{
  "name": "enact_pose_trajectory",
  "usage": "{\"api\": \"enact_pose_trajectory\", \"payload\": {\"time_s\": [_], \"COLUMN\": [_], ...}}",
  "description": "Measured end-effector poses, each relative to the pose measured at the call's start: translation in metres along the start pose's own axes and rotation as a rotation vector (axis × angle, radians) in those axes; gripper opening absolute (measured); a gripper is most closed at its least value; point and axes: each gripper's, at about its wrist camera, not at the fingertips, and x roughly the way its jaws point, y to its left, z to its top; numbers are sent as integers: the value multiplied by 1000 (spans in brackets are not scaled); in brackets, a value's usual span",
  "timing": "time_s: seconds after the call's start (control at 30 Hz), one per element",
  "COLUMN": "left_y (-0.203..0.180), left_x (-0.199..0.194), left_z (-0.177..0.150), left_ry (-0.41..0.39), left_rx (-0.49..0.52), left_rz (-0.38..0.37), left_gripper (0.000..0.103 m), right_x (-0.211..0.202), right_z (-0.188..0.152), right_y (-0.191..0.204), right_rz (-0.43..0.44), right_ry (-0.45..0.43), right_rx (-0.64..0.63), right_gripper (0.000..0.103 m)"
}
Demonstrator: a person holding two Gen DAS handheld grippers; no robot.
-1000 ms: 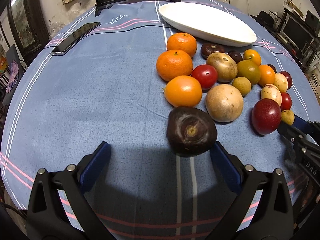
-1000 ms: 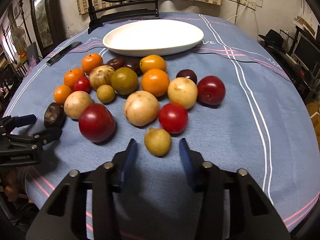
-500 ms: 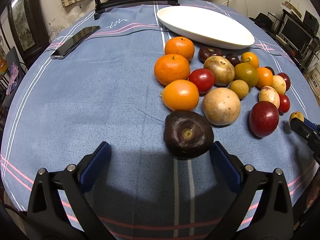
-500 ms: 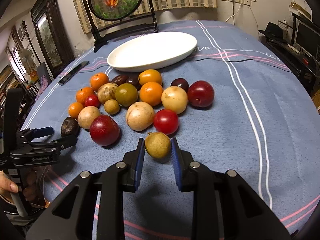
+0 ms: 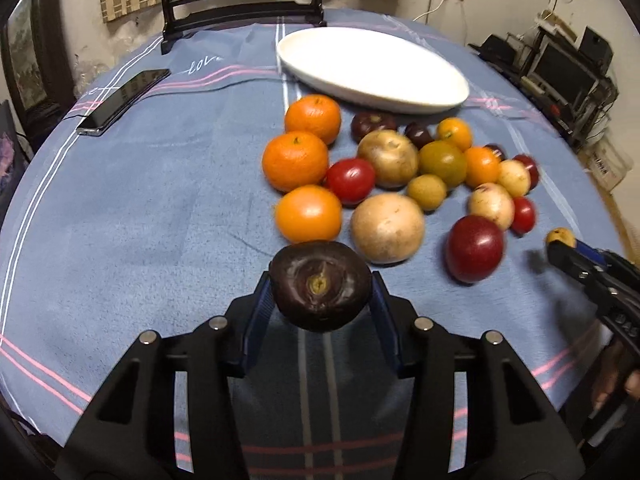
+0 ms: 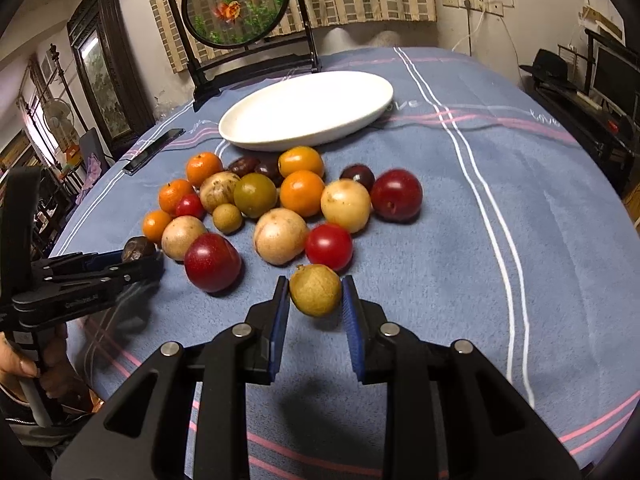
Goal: Organize fruits
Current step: 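Carry both fruits onto the white plate and open both tools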
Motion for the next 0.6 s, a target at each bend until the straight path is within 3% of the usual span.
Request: {"api": "enact_pose_trajectory", "payload": {"time_s": [0.17,0.23,0.33,0.47,0.6], "left_y": [-6,-9,-19,-21,-9], "left_x": [-24,-28,-22,19,76], "left_z": [30,55,101,169,218], "left_ry": [-90,-122,-168,-178,-115], "left_rx": [49,67,100,96,55], "left_rz": [-2,-10,42,132,158], "left_gripper": [48,49,49,49,49], "right_x": [-9,-8,2,51,111], "right_z": [32,54,89,143,187], "right_y": [11,20,32,31,9], "right_rz": [26,23,3,-89,-145], "right_ry": [-51,-81,-114,-98,-20], "right_rx": [-55,-96,-154,-188,-149], "right_gripper": [27,27,27,27,27]}}
